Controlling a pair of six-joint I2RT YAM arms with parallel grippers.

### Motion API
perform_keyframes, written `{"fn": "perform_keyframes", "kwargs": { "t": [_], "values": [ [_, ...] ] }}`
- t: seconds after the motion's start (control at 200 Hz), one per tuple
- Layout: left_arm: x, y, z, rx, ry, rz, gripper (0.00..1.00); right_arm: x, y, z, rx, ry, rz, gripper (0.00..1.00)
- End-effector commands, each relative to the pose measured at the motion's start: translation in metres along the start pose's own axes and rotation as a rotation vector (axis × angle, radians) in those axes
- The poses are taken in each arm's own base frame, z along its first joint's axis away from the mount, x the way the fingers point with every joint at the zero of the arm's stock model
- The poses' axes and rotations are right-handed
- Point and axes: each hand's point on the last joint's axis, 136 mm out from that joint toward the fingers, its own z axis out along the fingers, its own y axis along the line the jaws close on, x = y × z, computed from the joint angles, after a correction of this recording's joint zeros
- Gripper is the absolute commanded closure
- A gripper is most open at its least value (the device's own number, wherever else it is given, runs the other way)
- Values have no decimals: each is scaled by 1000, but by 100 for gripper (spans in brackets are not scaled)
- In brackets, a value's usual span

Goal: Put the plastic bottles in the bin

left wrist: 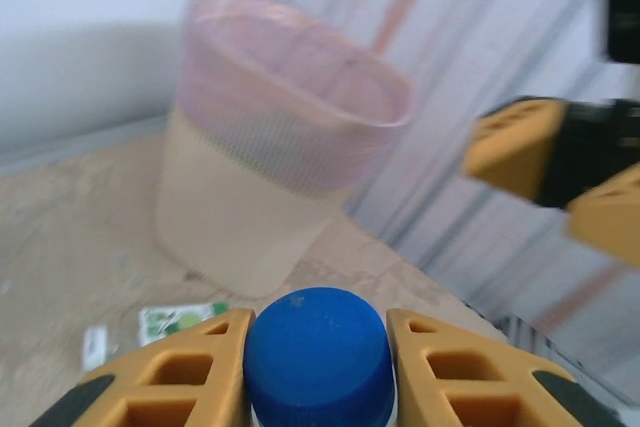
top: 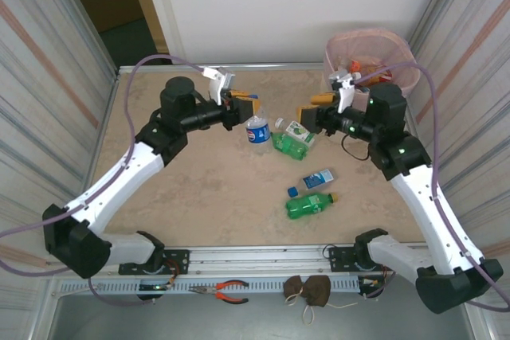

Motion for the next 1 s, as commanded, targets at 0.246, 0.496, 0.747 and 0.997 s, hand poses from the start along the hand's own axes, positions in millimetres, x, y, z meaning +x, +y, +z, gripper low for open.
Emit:
{"fn": "perform_keyframes", "kwargs": {
  "t": [0.246, 0.496, 0.747, 0.997],
  "values": [
    [-33, -82, -34, 340, -82, 267, 87, -9, 98, 18, -330, -63, -245, 23],
    [-37, -89, -40, 361, -95, 285, 87, -5, 109, 45, -312, -33, -235, 20],
    [-41, -96, -45, 381, -107, 298, 87, 2, 109, 54, -316, -10, -217, 30],
    [-42, -95, -44, 378, -115, 289, 80, 1, 113, 51, -332, -14, -214, 43]
  ]
}}
